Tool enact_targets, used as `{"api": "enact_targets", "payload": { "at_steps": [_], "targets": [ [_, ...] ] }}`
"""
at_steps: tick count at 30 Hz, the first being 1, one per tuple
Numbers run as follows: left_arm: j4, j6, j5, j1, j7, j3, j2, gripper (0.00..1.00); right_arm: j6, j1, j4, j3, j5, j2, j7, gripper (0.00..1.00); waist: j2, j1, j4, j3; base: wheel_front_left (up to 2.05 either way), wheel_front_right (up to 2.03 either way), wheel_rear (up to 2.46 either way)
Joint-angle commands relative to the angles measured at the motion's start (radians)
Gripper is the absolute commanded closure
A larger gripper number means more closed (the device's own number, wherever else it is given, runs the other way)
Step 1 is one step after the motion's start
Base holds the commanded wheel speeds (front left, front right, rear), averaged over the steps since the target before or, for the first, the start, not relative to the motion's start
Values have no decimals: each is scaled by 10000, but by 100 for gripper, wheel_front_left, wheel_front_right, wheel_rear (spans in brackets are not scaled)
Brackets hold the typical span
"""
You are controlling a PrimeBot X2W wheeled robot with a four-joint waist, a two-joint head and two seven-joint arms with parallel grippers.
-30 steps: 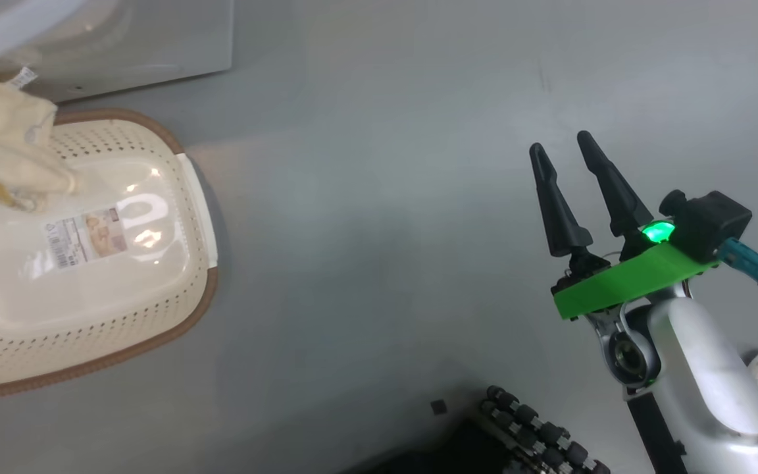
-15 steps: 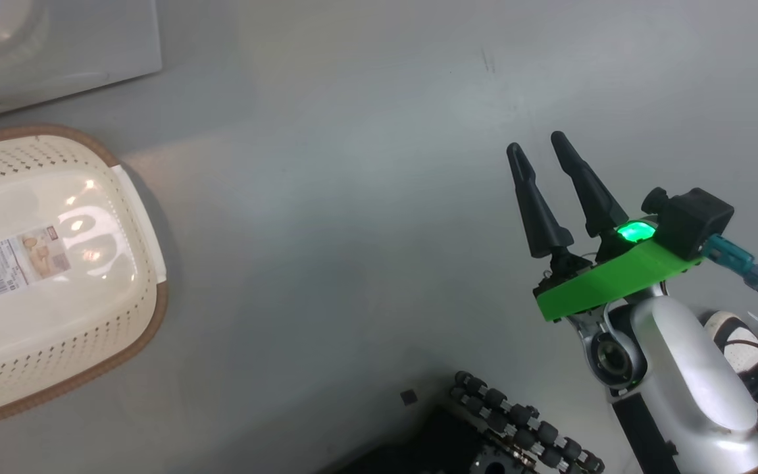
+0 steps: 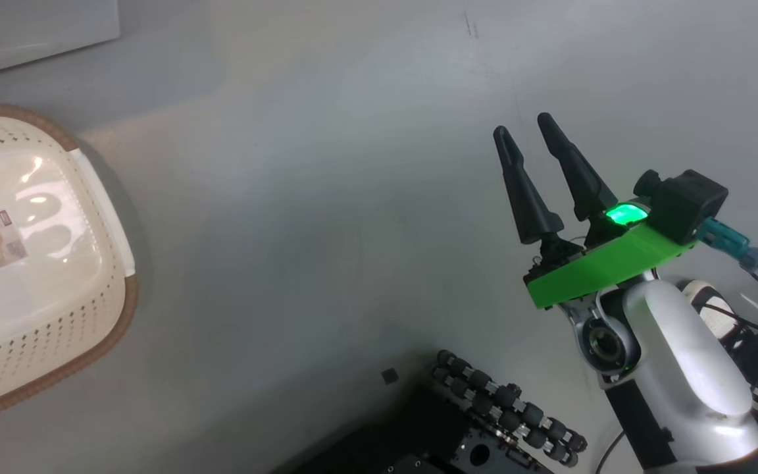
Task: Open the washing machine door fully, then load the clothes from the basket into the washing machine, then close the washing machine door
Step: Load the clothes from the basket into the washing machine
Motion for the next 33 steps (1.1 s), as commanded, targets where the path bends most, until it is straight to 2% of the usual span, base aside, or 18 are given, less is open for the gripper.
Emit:
{"api": "enact_targets", "payload": {
  "at_steps": [1,11,12,13,23,33],
  "targets": [
    [-127,29,114,-453,-46,-48,461,100,-27,205,-257,130,58,-57,-95,0,0,-1,-51,78,0,0,0],
    [1007,142,306,-976,-278,-386,623,100,-27,101,-244,159,133,-57,-95,0,0,-1,-117,206,0,0,0],
    [1073,218,300,-1014,-371,-384,618,47,-27,96,-240,150,130,-57,-95,0,0,-1,-104,203,0,0,0],
    [1147,259,269,-1045,-455,-370,597,0,-27,88,-235,142,125,-57,-95,0,0,-1,-89,194,0,0,0],
    [1782,160,30,-890,-924,-467,290,0,-27,28,-218,-70,-142,-57,-95,0,0,-1,180,-173,0,0,0],
    [1858,-44,-981,719,-1518,-152,-487,0,-27,188,-328,-915,-1040,-57,-95,0,0,-1,1192,-1110,0,0,0]
  ]
}}
